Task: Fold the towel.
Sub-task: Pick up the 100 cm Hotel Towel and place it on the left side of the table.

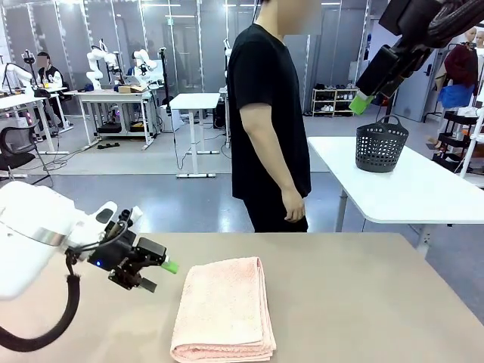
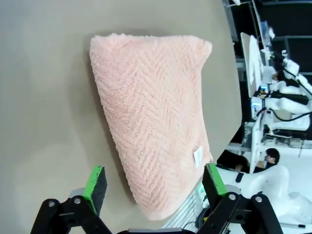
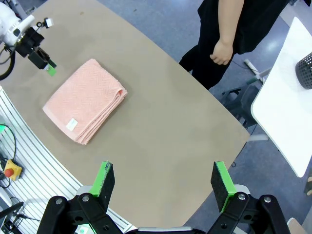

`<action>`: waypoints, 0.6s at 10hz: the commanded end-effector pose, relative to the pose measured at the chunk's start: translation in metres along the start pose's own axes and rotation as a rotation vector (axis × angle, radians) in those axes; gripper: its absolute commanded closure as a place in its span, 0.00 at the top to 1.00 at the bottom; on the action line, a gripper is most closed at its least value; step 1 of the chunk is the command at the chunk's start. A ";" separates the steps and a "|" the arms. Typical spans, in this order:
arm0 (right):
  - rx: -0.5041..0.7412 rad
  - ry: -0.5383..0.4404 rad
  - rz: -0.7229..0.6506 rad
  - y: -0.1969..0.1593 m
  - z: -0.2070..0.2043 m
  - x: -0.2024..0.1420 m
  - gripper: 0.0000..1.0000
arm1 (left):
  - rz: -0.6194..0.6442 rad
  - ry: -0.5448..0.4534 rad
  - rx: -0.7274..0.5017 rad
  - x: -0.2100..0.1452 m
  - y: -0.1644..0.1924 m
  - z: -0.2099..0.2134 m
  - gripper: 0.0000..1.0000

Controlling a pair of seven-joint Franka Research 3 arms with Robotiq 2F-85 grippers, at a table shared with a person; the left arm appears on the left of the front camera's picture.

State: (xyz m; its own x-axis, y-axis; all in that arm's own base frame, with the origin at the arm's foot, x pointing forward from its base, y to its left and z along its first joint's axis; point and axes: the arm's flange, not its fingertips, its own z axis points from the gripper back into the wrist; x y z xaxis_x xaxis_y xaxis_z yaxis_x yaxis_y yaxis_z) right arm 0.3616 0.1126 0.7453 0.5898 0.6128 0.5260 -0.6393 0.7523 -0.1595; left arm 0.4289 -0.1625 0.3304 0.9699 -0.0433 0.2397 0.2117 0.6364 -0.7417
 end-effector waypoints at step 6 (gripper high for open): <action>-0.006 0.001 -0.003 -0.001 0.001 -0.001 1.00 | 0.100 -0.005 -0.150 -0.007 0.024 -0.058 1.00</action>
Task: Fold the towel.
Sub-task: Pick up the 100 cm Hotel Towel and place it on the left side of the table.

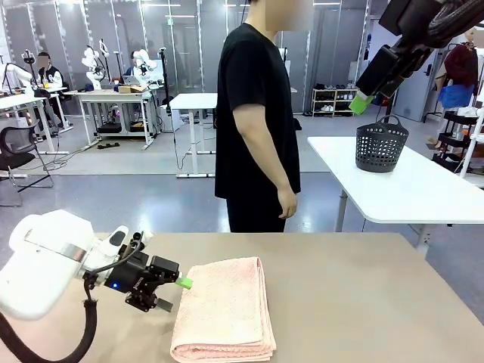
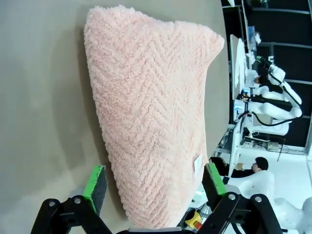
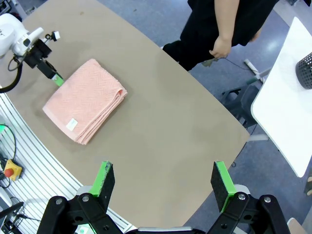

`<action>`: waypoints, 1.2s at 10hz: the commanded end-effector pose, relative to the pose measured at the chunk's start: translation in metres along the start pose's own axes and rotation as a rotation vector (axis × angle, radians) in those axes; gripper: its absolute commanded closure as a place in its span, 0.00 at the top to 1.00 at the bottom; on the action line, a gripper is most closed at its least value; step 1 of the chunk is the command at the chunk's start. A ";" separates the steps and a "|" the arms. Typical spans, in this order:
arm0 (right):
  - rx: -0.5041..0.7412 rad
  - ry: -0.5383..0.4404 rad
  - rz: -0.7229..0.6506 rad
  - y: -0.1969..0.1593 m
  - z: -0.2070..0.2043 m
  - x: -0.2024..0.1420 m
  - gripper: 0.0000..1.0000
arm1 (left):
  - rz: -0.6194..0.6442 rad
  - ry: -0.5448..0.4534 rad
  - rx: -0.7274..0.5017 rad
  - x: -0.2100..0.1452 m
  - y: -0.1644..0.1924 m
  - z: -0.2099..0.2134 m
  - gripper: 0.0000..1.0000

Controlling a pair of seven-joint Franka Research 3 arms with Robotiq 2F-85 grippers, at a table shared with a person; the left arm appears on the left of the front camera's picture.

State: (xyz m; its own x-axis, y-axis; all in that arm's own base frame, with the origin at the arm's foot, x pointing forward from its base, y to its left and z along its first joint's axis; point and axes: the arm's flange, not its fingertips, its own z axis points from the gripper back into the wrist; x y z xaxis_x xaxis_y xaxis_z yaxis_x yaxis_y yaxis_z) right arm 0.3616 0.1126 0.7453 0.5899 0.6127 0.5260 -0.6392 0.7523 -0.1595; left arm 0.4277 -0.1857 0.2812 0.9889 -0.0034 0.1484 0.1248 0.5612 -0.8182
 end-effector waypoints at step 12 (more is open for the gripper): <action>-0.006 0.001 -0.003 -0.001 0.001 -0.001 1.00 | 0.106 -0.063 -0.176 -0.003 0.022 -0.058 0.06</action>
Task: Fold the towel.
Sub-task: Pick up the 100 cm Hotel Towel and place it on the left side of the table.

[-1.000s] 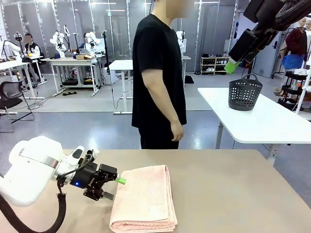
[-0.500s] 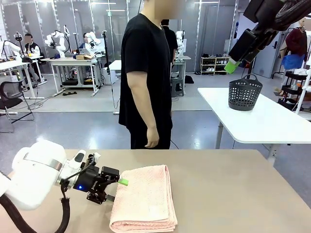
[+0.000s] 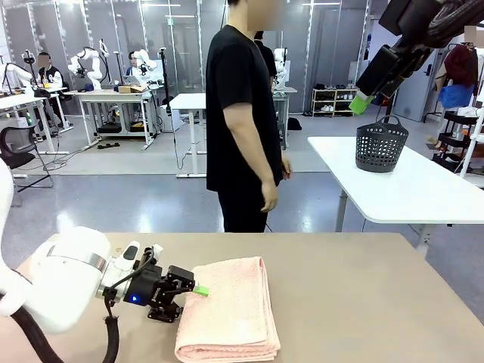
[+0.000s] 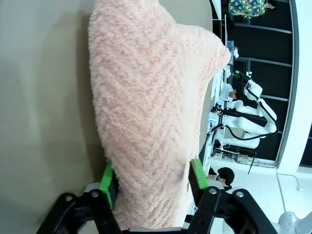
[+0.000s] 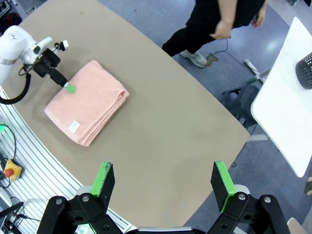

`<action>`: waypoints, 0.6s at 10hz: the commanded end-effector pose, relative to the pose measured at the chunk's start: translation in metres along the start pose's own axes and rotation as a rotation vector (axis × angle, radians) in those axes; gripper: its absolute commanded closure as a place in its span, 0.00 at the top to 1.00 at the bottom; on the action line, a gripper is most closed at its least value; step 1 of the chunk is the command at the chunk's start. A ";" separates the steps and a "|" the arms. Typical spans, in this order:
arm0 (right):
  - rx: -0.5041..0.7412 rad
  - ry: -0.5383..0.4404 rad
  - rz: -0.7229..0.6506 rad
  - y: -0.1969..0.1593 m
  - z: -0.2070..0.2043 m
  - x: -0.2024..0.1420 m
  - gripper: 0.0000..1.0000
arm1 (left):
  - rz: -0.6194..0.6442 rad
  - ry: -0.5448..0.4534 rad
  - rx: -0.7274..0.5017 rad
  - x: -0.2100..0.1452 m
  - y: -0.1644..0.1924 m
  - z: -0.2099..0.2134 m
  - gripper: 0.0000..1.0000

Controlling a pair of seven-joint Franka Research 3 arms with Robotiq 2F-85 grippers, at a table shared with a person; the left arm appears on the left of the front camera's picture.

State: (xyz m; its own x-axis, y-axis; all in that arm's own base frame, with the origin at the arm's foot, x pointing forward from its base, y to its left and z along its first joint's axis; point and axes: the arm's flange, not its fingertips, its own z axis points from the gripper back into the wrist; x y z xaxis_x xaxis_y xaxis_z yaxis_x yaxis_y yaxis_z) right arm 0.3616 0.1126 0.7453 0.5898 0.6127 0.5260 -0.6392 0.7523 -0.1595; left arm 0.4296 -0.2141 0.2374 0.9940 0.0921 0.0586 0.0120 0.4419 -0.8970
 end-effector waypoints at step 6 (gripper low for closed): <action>-0.006 0.001 -0.003 -0.001 0.001 -0.001 1.00 | -0.046 -0.051 -0.028 0.000 -0.002 0.001 0.00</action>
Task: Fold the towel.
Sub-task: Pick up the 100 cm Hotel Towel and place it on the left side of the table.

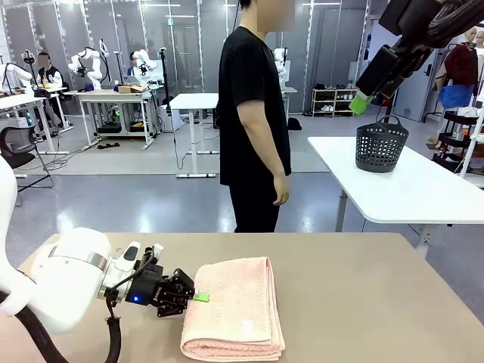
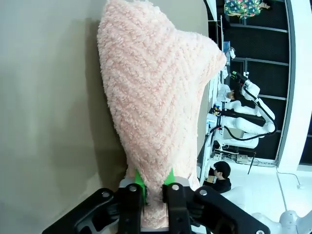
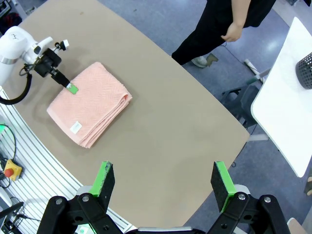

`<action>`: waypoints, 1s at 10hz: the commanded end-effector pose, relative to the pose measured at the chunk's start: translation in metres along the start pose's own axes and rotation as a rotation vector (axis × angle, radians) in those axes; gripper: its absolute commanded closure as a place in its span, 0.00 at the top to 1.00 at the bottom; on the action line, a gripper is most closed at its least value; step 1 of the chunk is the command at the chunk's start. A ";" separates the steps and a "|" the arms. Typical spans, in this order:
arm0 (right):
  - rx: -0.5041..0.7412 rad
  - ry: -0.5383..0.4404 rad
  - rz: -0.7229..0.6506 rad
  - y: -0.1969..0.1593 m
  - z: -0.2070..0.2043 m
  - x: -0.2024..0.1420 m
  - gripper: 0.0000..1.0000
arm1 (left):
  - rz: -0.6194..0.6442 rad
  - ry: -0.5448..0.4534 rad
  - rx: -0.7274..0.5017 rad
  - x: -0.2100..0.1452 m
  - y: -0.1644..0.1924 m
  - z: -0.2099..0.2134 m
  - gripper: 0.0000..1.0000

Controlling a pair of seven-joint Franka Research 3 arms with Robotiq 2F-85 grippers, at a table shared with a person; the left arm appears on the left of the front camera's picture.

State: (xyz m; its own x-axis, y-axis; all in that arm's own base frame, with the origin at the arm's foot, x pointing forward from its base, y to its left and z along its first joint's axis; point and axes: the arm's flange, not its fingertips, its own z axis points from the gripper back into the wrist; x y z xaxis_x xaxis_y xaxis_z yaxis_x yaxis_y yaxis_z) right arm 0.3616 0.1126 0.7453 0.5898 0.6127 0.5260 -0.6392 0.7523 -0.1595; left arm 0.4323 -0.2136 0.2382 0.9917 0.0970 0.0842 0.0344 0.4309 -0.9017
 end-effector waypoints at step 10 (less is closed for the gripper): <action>-0.006 0.001 -0.003 -0.001 0.001 -0.001 1.00 | -0.004 -0.002 -0.001 0.000 -0.002 0.001 0.14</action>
State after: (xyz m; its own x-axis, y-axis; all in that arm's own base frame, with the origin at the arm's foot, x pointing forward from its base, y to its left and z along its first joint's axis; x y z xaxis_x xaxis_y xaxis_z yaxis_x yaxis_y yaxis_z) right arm 0.3616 0.1126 0.7453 0.5898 0.6127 0.5260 -0.6392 0.7523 -0.1595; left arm 0.4323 -0.2136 0.2406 0.9914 0.0967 0.0883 0.0383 0.4301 -0.9020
